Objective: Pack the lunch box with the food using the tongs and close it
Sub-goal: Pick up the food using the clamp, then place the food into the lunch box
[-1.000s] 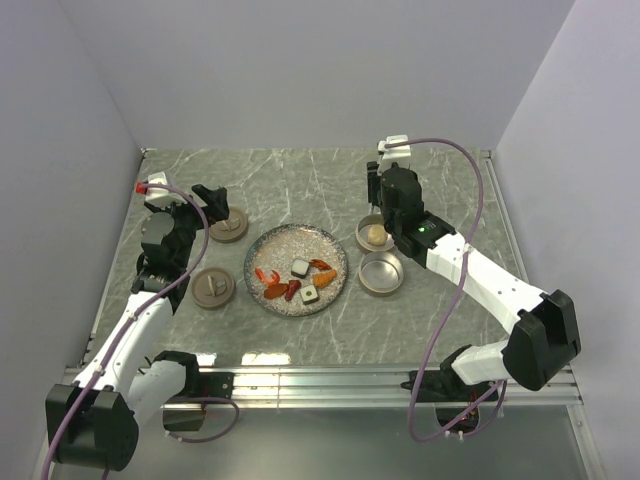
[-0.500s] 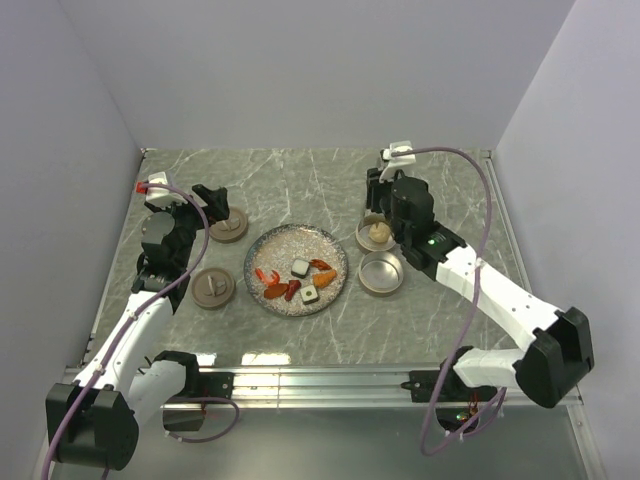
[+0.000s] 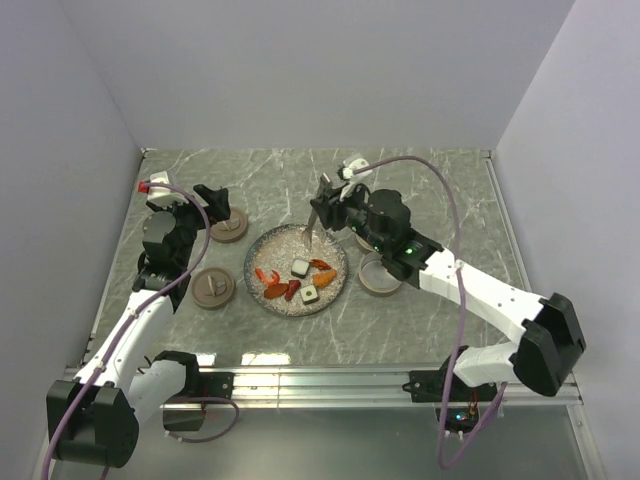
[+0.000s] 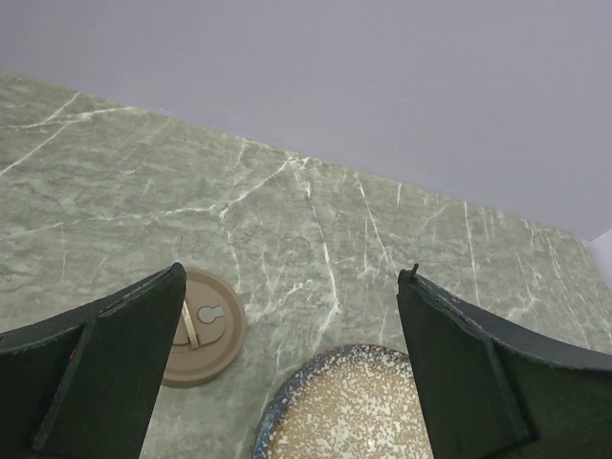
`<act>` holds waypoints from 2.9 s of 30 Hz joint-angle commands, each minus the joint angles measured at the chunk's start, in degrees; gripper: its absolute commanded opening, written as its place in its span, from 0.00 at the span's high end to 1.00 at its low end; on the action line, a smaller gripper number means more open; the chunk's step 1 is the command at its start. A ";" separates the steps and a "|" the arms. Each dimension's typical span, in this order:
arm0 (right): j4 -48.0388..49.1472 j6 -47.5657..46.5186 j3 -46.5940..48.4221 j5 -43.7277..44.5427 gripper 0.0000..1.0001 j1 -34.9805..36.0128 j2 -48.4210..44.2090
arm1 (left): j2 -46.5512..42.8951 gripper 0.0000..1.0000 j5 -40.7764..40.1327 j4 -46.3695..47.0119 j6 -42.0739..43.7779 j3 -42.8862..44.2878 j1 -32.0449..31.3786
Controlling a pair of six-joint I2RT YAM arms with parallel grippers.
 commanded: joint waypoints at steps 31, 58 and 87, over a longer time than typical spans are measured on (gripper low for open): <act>2.33 -0.13 2.21 -9.53 0.48 2.90 12.11 | 0.10 0.01 1.38 2.57 -0.38 0.75 0.10; -4.79 -5.59 -0.51 14.55 0.80 -3.06 -8.44 | -0.51 0.00 1.73 2.84 -0.56 0.40 0.10; -3.56 -2.59 -0.52 12.88 0.64 -13.97 0.60 | 0.10 0.01 1.82 2.57 -0.47 0.83 0.10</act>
